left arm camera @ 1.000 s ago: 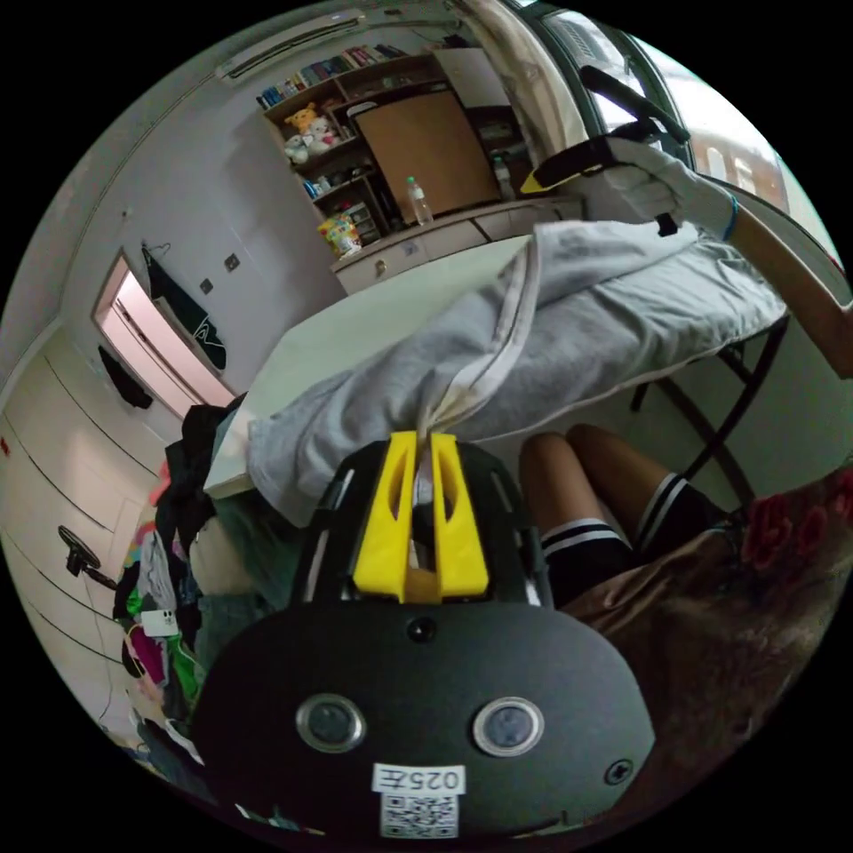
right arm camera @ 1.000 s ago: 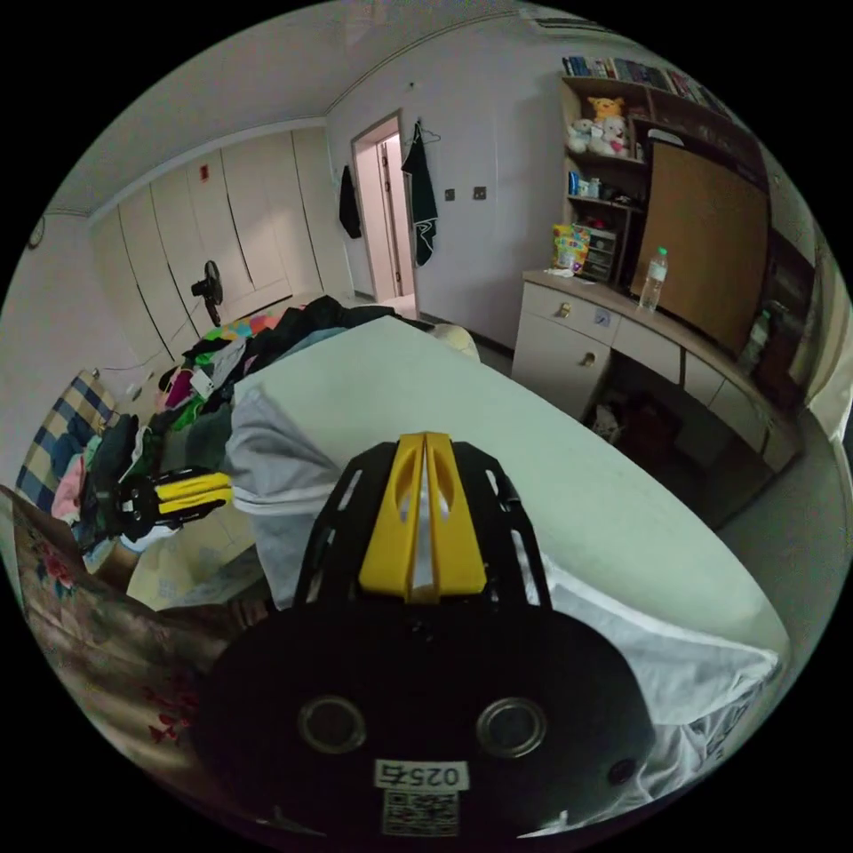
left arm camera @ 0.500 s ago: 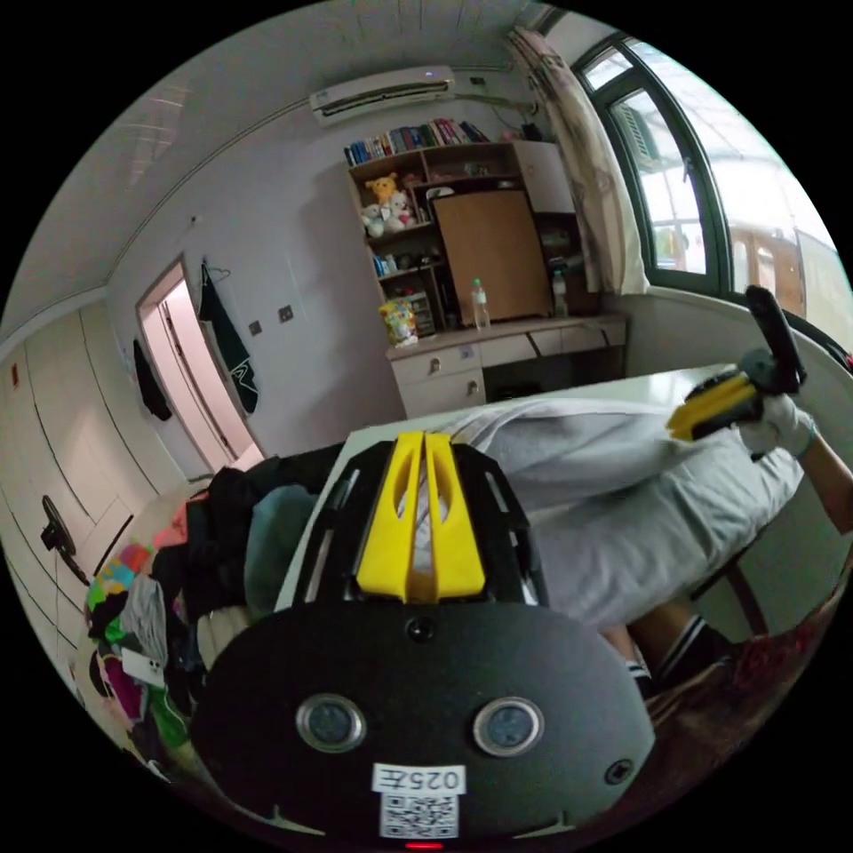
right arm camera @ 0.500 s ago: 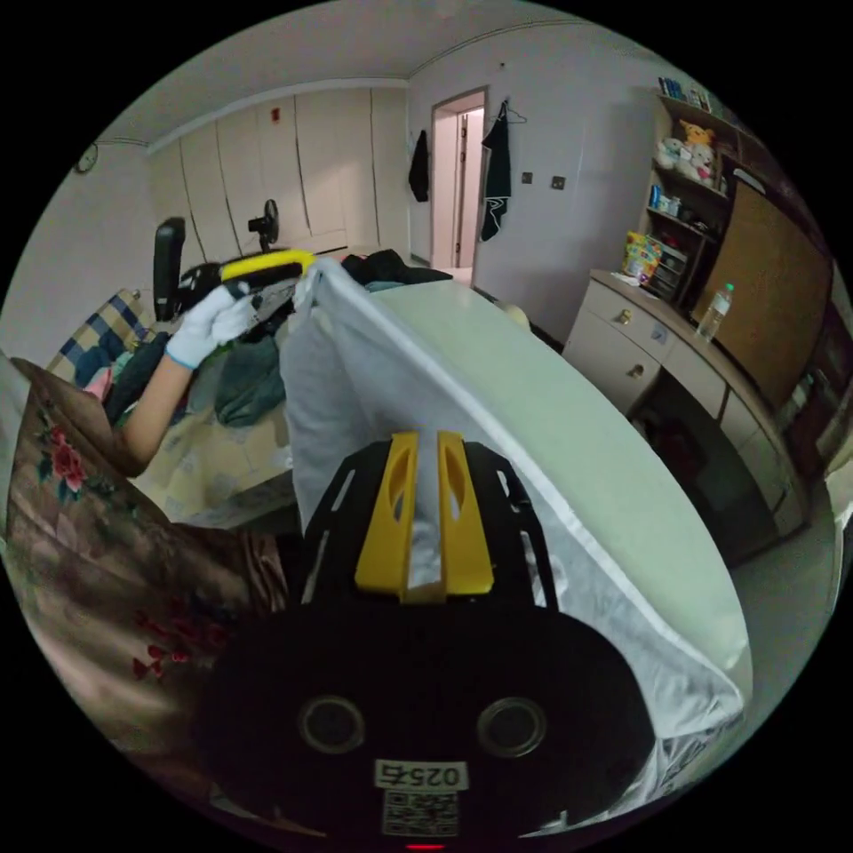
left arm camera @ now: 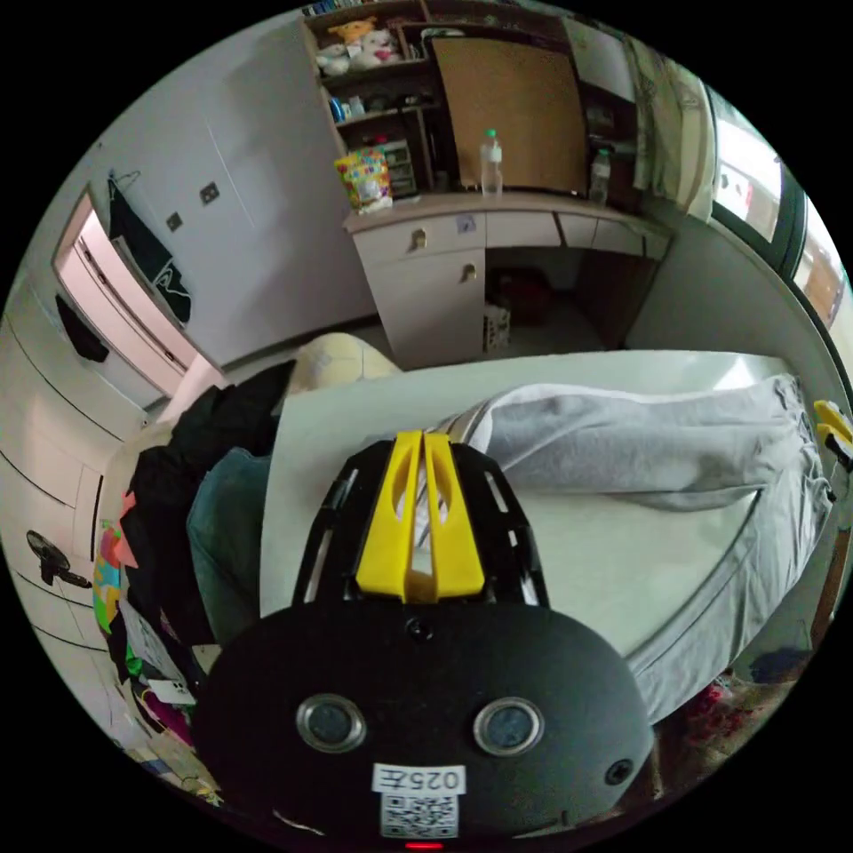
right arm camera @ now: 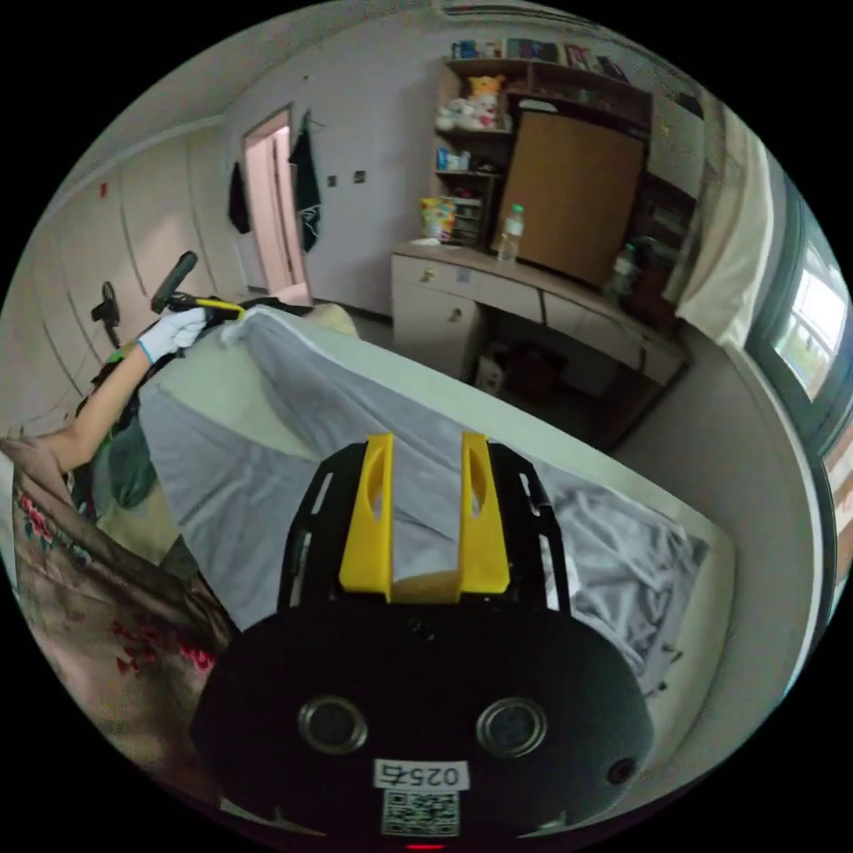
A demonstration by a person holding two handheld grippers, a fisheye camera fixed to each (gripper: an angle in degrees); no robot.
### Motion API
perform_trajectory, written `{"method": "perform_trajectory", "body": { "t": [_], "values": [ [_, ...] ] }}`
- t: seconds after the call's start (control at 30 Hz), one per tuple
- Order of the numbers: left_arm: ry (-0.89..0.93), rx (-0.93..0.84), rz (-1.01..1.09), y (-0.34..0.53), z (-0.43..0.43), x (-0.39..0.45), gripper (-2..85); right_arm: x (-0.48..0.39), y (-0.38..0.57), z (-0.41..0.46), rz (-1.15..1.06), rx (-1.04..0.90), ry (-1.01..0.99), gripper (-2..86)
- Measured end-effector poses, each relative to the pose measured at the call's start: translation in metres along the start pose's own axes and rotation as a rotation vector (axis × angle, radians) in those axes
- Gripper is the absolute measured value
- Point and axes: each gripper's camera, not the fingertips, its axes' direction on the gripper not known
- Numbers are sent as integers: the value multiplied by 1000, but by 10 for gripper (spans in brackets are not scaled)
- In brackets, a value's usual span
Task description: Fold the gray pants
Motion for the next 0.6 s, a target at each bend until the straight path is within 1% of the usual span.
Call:
{"method": "perform_trajectory", "body": {
  "t": [0.03,0.1,0.17,0.23,0.3,0.37,0.4,0.43,0.6],
  "values": [
    [15,-17,-9,-4,7,-3,-10,30,-1,6,40,-70,4,130],
    [26,-56,-17,-10,17,-7,-10,75,-2,17,123,-141,5,129],
    [33,-48,-29,-15,17,-11,-11,116,-1,29,215,-184,-9,118],
    [51,-86,-54,-27,15,-18,-11,158,-1,48,322,-238,-29,96],
    [65,-111,-67,-34,13,-24,-11,179,-3,61,405,-247,-11,70],
    [81,-129,-85,-41,12,-30,-12,192,-5,77,481,-303,33,47],
    [97,-129,-109,-44,11,-35,-12,197,-7,77,522,-232,40,31],
    [117,-126,-130,-47,12,-41,-12,199,-10,81,545,-213,75,14],
    [230,-85,-267,-56,16,-66,-14,195,-25,96,511,-208,192,-4]
  ]
}}
